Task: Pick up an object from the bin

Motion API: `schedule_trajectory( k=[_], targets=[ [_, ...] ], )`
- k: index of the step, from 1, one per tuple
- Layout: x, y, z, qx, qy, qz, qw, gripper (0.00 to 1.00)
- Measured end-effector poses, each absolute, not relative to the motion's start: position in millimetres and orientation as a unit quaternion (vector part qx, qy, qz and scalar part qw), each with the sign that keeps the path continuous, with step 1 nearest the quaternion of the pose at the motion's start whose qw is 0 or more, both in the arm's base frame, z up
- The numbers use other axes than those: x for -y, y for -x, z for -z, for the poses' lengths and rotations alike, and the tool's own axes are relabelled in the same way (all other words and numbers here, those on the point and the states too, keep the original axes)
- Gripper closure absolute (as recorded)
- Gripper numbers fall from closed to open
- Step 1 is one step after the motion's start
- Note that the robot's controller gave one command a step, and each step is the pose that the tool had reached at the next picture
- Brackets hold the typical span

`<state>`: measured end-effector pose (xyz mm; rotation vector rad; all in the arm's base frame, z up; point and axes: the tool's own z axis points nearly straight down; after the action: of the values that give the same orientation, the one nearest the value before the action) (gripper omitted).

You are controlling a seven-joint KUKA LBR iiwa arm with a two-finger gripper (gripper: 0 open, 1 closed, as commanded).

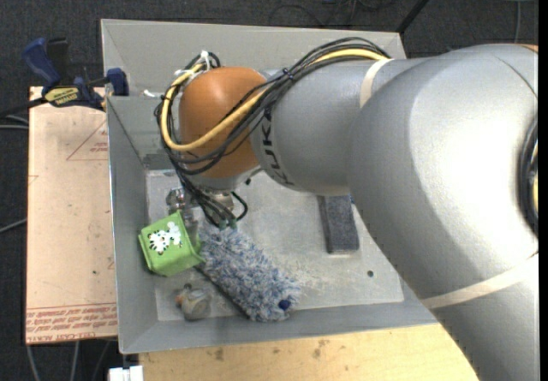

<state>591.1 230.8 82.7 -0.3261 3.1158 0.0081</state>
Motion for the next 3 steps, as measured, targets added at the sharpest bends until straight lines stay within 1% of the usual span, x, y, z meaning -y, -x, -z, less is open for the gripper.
schedule_trajectory(
  k=[1, 2, 3],
  targets=[
    [-231, -591.1, -83, -0.995, 0.104, -0.003, 0.004, 1.0],
    [-231, -562.8, -122, -0.994, 0.108, 0.001, -0.004, 1.0],
    [-233, -546.8, -157, -0.989, 0.145, -0.001, 0.003, 1.0]
  ],
)
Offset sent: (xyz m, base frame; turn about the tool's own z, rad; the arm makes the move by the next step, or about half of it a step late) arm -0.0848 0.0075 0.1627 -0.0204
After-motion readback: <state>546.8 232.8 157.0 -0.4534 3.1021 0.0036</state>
